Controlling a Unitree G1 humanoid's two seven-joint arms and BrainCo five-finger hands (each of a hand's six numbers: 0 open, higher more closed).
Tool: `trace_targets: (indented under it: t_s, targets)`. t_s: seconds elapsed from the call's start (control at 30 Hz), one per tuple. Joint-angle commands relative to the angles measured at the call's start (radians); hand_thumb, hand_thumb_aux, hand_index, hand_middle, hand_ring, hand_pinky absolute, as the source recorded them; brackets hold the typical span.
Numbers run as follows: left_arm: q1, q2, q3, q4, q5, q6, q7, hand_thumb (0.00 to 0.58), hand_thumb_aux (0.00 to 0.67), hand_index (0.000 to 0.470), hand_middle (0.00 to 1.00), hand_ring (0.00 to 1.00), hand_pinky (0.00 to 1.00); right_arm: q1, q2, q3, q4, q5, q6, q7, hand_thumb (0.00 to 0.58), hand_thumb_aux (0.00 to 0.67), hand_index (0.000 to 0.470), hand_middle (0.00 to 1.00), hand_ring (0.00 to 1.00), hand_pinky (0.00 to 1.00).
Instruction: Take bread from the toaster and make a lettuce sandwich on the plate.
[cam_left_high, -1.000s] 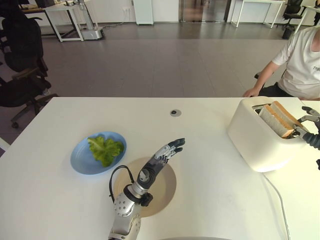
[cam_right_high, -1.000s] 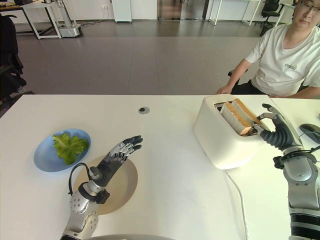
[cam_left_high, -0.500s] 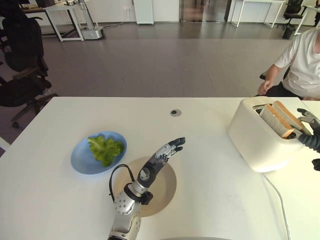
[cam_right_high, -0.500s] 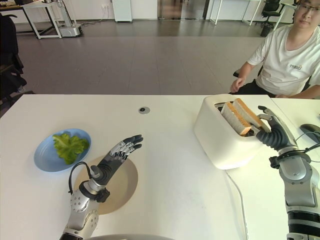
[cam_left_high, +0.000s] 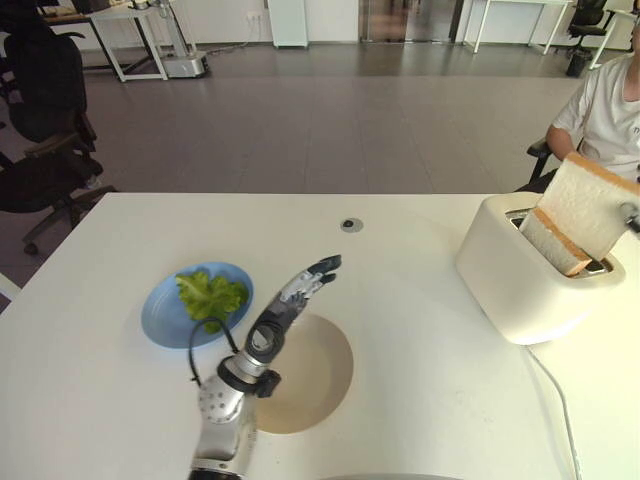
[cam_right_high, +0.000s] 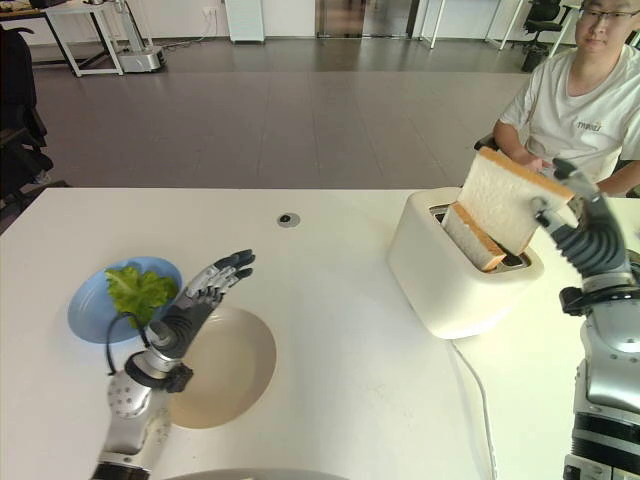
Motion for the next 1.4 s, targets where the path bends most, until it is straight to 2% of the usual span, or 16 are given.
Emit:
trace_targets:
  t_s: [0.03,0.2,0.3,0.43,0.5,0.6,0.8,0.93,0.97,1.0,1.03,1.07,1.2,1.27,1.3,1.4]
  targets:
    - [0.003,0.114,0.185,-0.021,-0.010,0.033,0.052,0.000,0.000,0.000,0.00,0.00,0.00,-0.011,0.015,-0.023,-0.216,0.208,0.101,0.060,0.580,0.670,0.470,0.00,0.00,0.00]
    - [0.016,0.199,0.315,0.079,0.047,-0.011,0.076,0.000,0.000,0.000,0.00,0.00,0.00,-0.031,0.053,0.192,-0.420,0.320,0.233,0.144,0.580,0.670,0.470,0.00,0.00,0.00]
    - [0.009,0.216,0.329,0.121,0.092,-0.038,0.088,0.000,0.000,0.000,0.00,0.00,0.00,-0.081,0.097,0.331,-0.466,0.328,0.293,0.177,0.580,0.670,0.470,0.00,0.00,0.00]
    - [-0.018,0.237,0.363,0.215,0.154,-0.068,0.135,0.000,0.000,0.000,0.00,0.00,0.00,-0.158,0.214,0.637,-0.442,0.202,0.346,0.217,0.580,0.670,0.470,0.00,0.00,0.00]
    - [-0.037,0.253,0.383,0.268,0.211,-0.074,0.183,0.000,0.000,0.000,0.00,0.00,0.00,-0.189,0.274,0.774,-0.375,0.068,0.327,0.212,0.580,0.670,0.470,0.00,0.00,0.00]
    - [-0.069,0.277,0.385,0.357,0.330,-0.078,0.273,0.000,0.000,0.000,0.00,0.00,0.00,-0.223,0.363,0.911,-0.223,-0.112,0.276,0.181,0.580,0.670,0.470,0.00,0.00,0.00]
    - [-0.157,0.340,0.286,0.552,0.658,-0.075,0.511,0.000,0.000,0.000,0.00,0.00,0.00,-0.245,0.484,1.061,0.077,-0.369,0.149,0.121,0.580,0.670,0.470,0.00,0.00,0.00]
    - [-0.205,0.391,0.218,0.628,0.793,-0.051,0.632,0.000,0.000,0.000,0.00,0.00,0.00,-0.227,0.527,1.122,0.199,-0.476,0.069,0.094,0.580,0.659,0.463,0.00,0.00,0.00]
    - [-0.210,0.406,0.202,0.641,0.820,-0.043,0.657,0.000,0.000,0.000,0.00,0.00,0.00,-0.226,0.529,1.128,0.210,-0.498,0.053,0.088,0.552,0.523,0.367,0.00,0.00,0.00]
    - [-0.214,0.420,0.187,0.650,0.845,-0.035,0.681,0.000,0.000,0.000,0.00,0.00,0.00,-0.227,0.528,1.130,0.218,-0.518,0.038,0.083,0.485,0.399,0.280,0.00,0.00,0.00]
    - [-0.216,0.432,0.173,0.658,0.864,-0.026,0.701,0.000,0.000,0.000,0.00,0.00,0.00,-0.230,0.525,1.128,0.222,-0.541,0.023,0.073,0.164,0.102,0.072,0.00,0.00,0.00]
    - [-0.217,0.444,0.157,0.662,0.889,-0.014,0.722,0.000,0.000,0.000,0.00,0.00,0.00,-0.233,0.523,1.122,0.224,-0.554,0.013,0.068,0.000,0.000,0.000,0.00,0.00,0.00]
    - [-0.217,0.487,0.093,0.664,0.970,0.042,0.778,0.000,0.000,0.000,0.00,0.00,0.00,-0.245,0.517,1.073,0.227,-0.580,-0.014,0.045,0.000,0.000,0.000,0.00,0.00,0.00]
    - [-0.217,0.506,0.060,0.662,1.005,0.075,0.795,0.294,0.200,0.140,0.00,0.00,0.00,-0.249,0.512,1.049,0.228,-0.590,-0.025,0.039,0.000,0.000,0.000,0.00,0.00,0.00]
    - [-0.218,0.514,0.045,0.662,1.017,0.089,0.798,0.438,0.339,0.238,0.00,0.00,0.00,-0.250,0.508,1.037,0.226,-0.594,-0.030,0.036,0.000,0.000,0.000,0.00,0.00,0.00]
    - [-0.228,0.533,0.004,0.672,1.046,0.128,0.799,0.501,0.423,0.297,0.00,0.00,0.00,-0.245,0.498,1.009,0.208,-0.597,-0.040,0.033,0.000,0.000,0.000,0.00,0.00,0.00]
